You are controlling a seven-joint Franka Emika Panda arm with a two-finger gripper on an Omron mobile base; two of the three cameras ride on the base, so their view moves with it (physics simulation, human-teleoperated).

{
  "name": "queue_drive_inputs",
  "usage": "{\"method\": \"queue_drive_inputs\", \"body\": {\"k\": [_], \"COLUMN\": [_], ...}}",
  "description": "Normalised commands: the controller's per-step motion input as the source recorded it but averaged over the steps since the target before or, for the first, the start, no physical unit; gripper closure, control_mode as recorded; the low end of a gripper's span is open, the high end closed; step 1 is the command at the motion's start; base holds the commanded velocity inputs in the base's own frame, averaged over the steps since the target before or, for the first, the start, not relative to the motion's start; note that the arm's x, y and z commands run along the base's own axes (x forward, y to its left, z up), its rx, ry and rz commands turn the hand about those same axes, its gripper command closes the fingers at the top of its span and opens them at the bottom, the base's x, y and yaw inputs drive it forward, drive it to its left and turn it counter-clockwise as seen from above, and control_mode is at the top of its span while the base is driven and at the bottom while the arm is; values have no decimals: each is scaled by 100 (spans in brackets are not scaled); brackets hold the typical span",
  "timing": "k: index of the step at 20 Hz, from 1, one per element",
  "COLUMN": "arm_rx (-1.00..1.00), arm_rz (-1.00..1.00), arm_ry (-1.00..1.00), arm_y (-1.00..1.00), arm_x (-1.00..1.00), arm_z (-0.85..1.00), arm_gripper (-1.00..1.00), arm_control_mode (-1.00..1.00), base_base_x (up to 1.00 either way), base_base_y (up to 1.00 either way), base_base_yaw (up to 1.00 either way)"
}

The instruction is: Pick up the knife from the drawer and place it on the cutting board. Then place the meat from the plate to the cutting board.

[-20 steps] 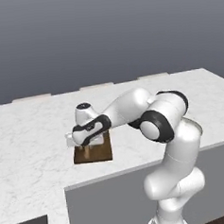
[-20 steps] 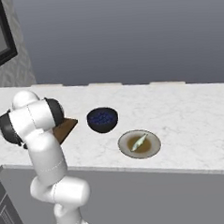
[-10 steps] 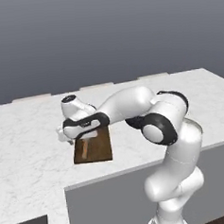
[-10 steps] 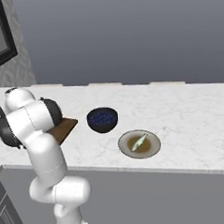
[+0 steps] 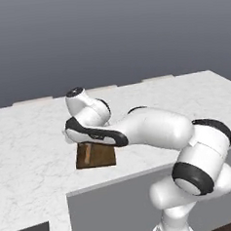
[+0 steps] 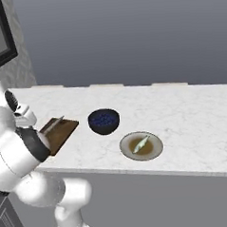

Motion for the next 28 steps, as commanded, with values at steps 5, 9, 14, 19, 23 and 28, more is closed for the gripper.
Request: {"method": "queue_drive_inputs", "body": {"k": [5,9,14,19,23,28], "arm_rx": [-5,10,17,8,10,10], "arm_rz": [4,7,5,21,16,-1], "arm_ry": [-10,-6,-4,0,2,15], "arm_y": [-100,-100,-100,-100,-100,-100], "arm_x": [-75,-50,-11,3,0,16], "arm_z": [28,27,40,17,13,3], "arm_gripper": [-100,-100,-100,-100,-100,-100], "arm_control_mode": [-100,-100,-100,-100,-100,-100], "base_base_x": [0,0,0,0,0,0], "base_base_y": [0,0,0,0,0,0], "base_base_yaw": [0,0,0,0,0,0]}}
